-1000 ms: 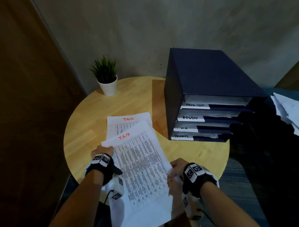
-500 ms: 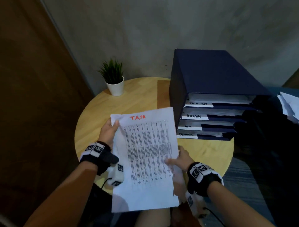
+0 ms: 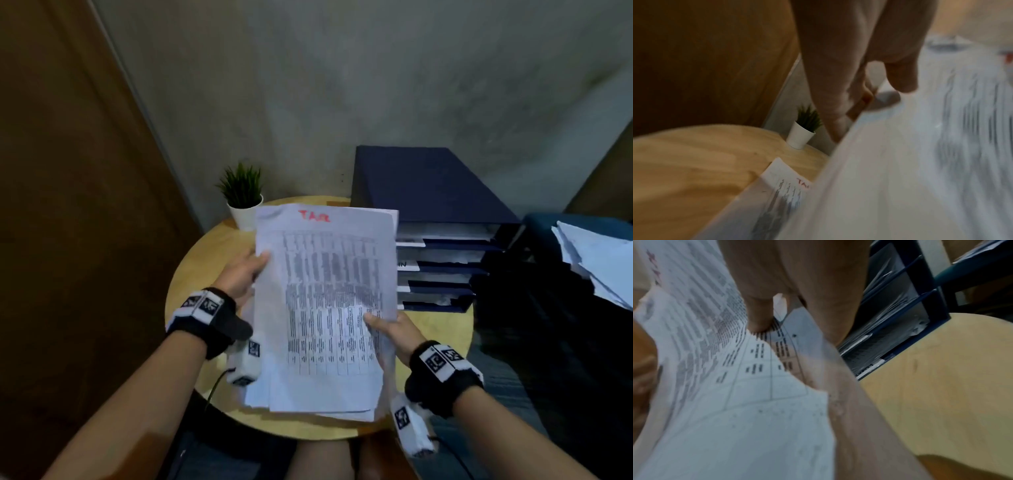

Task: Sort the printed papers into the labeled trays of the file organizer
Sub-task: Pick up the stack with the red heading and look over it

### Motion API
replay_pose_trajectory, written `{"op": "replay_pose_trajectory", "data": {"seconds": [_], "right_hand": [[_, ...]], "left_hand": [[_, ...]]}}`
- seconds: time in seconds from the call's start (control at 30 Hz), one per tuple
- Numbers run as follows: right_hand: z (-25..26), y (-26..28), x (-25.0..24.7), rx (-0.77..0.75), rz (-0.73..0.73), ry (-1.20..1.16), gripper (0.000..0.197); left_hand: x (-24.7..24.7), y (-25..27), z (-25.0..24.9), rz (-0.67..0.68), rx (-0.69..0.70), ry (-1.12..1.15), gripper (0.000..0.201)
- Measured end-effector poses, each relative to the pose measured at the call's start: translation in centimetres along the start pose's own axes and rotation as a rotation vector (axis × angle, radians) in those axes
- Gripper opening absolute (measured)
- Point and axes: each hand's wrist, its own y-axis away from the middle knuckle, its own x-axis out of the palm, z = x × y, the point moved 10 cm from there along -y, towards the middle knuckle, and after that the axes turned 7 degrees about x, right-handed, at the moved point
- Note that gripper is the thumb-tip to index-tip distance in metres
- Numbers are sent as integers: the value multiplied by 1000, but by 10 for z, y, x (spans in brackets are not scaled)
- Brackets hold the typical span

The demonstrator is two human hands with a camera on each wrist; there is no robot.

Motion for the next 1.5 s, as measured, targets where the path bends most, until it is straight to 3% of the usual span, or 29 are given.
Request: {"op": "replay_pose_trajectory", "data": {"seconds": [0.07,0.17,0.33,0.47,0.63,1.0,1.33,1.5], "right_hand": [[2,9,-17,-3,-50,-169,22],[3,25,-33,-13,-38,-350,35],[-25,48,-58,47,-30,-350,41],[-53,68,-75,123,-37,-372,54],[-70,89,-88,148,-74,-458,41],[-114,101,-105,182,-178,-476,54],[-121,101,-113,205,-188,-473,57],[-128,98,-123,224,-201,-468,53]], "left_hand": [[21,14,16,115,-85,-182,35],[52,31,30,217,-122,-241,39],[87,40,46,242,-139,-288,48],[112,48,56,279,-181,-368,40],[137,60,70,303,-227,-427,39],[140,97,131,438,-349,-791,48],[152,93,131,448,-304,-779,49],[164,87,127,437,-301,-652,49]]}}
